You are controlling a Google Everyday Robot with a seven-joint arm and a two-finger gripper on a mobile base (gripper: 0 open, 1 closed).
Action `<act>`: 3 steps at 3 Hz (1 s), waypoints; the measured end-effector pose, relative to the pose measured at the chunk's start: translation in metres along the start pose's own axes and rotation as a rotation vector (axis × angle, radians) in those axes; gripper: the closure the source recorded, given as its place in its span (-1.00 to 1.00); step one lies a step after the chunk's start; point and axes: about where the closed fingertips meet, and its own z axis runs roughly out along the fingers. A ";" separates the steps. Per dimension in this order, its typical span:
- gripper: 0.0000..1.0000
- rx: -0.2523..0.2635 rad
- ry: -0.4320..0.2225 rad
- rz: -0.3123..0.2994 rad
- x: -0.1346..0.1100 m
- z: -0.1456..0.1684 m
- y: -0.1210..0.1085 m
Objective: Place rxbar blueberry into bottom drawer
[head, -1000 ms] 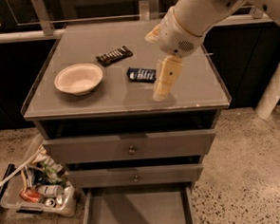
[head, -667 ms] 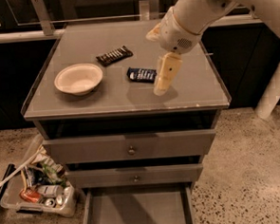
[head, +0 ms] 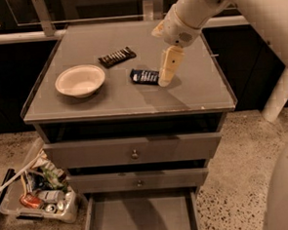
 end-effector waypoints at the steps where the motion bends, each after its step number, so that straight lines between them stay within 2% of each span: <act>1: -1.00 -0.032 -0.028 0.013 0.007 0.016 -0.009; 3: -1.00 -0.083 -0.072 0.074 0.022 0.045 -0.016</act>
Offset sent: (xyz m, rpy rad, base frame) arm 0.0303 -0.0096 -0.0461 0.0950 0.1216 -0.0136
